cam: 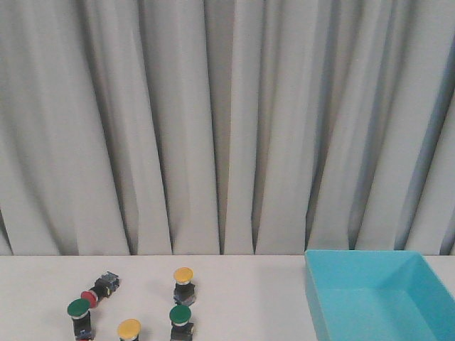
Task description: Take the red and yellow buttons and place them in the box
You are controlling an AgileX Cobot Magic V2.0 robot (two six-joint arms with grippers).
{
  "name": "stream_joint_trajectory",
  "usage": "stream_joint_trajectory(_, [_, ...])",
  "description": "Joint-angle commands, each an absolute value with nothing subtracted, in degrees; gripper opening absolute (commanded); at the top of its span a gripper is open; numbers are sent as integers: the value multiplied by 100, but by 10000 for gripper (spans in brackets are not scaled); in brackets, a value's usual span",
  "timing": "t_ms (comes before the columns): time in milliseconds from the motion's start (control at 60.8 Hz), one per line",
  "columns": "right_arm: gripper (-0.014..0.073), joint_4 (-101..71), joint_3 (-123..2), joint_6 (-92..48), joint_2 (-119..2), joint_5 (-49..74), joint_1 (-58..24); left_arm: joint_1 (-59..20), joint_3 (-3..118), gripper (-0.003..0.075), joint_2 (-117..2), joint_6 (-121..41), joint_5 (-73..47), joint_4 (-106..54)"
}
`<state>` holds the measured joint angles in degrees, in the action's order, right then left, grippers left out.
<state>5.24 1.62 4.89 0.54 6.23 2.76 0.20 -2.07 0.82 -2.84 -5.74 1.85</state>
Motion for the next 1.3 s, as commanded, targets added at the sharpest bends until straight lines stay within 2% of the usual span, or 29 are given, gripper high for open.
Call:
stream_joint_trajectory(0, [-4,596,250,469,170,173,280,-16,-214,-6,148,-228,-112,132])
stream_joint_trajectory(740, [-4,636,215,461,170,0,280,-10,-210,-6,148,-344,0,138])
stream_joint_trajectory(823, [-4,743,195,514,170,-1115,287,-10,-170,-6,148,-333,814,69])
stream_joint_trajectory(888, [-4,780,118,546,106,-2392,278,-10,-97,-6,135,-153,2028,0])
stream_joint_trajectory(971, [-4,784,-230,131,-206,-3116,286,-10,244,-6,0,-135,3293,40])
stream_joint_trajectory(1020, [-4,760,-642,-108,-603,-3370,286,-5,702,-6,-334,-225,3522,45])
stream_joint_trajectory(1135, [-4,858,-2039,-119,-2046,-3175,276,-6,2218,-6,-1697,-849,2801,45])
stream_joint_trajectory(1283, [-4,935,-3534,897,-3839,-851,271,-40,4175,-6,-3662,-911,354,45])
